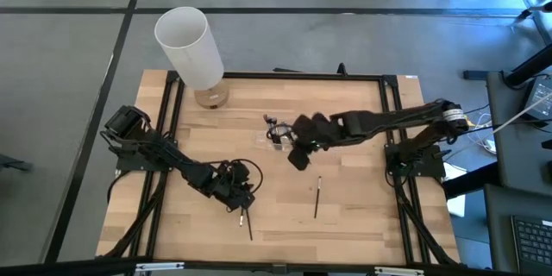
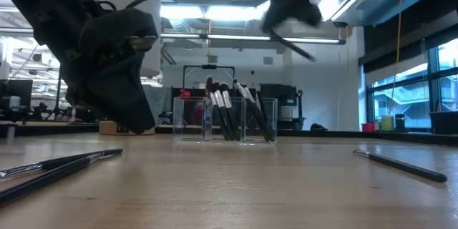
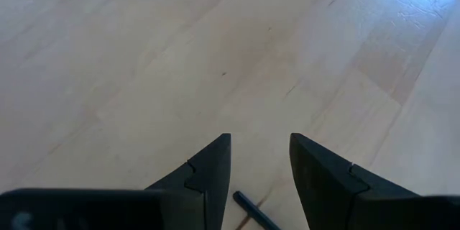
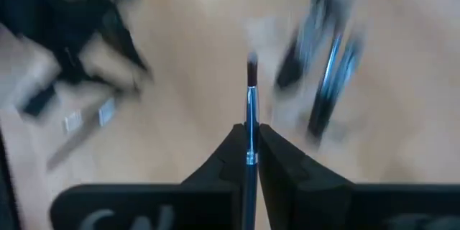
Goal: Put items in baskets/containers
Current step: Put the black eyeshadow brush into the transparent organizer
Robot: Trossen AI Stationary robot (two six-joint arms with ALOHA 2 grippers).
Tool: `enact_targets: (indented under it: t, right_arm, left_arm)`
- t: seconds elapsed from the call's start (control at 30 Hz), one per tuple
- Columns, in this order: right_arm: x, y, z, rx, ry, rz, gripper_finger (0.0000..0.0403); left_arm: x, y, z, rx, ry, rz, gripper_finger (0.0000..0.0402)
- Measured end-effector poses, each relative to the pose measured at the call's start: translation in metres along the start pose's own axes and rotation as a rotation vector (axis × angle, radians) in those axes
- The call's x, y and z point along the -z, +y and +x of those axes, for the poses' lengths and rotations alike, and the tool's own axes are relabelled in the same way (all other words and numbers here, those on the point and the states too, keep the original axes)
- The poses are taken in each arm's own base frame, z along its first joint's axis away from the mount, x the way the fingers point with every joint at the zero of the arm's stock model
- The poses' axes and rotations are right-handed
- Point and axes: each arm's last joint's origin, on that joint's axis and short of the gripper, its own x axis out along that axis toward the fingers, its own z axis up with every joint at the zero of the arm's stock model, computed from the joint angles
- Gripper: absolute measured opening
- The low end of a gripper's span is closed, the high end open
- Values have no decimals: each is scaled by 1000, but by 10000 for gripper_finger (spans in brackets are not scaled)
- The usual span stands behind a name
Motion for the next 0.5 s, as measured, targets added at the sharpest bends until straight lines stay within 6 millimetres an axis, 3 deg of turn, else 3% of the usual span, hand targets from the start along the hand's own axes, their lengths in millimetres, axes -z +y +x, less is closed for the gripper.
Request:
enact_targets:
  t: [0.1, 0.2, 0.33, 0.5]
  right_arm:
    - [-15, 8, -14, 39, -227, -64, 23]
    - [-26, 16, -12, 59, -402, -105, 23]
    - [-36, 19, 13, 14, -561, -138, 27]
    - [-41, 10, 52, 18, -626, -182, 24]
  left_arm:
    - [0, 0, 0, -4, -2, 1, 139]
    - [0, 0, 0, -6, -2, 1, 139]
    - [0, 1, 0, -13, -5, -6, 139]
    - [1, 5, -2, -47, 11, 2, 139]
